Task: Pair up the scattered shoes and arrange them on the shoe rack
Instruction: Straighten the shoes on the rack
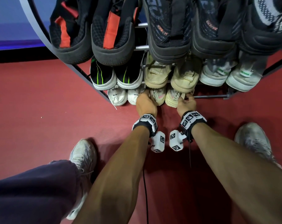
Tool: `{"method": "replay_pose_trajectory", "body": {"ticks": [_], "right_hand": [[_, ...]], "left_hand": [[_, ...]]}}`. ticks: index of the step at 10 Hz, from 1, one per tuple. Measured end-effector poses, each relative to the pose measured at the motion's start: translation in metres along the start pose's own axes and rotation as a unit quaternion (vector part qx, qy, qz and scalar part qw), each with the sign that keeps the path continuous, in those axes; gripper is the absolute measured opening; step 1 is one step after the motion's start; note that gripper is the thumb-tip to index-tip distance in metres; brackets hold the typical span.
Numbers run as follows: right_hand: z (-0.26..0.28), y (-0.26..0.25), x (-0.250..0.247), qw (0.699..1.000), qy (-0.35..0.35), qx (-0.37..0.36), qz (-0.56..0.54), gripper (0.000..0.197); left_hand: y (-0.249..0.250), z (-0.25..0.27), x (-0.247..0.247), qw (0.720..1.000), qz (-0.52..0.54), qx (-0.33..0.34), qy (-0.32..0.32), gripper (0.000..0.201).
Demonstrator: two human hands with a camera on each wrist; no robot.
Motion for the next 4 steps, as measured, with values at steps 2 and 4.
{"method": "replay_pose_trajectory", "body": {"ticks": [2,4], "right_hand": [[0.003,-0.022,-0.003,0.994,0.001,-0.010,0.106,0.043],[-0.005,-0.040,0.000,0.975,-0.095,0.046,0.196,0.047]], "left_hand": [[0.010,-0.005,-0.006,0.996,-0.077,-0.022,-0.040,0.011],[0.006,-0.015,-0.007,0.989,-0.091,0.016,-0.117,0.024]]}}
Point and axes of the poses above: each hand's wrist, its own z-axis away from the middle knuckle, its own x-axis out of the palm, y = z × x, the point moved 2 cm from there along -z, towards the middle knuckle, and after that the axes turned 14 degrees about -x, right-handed, at the moved point
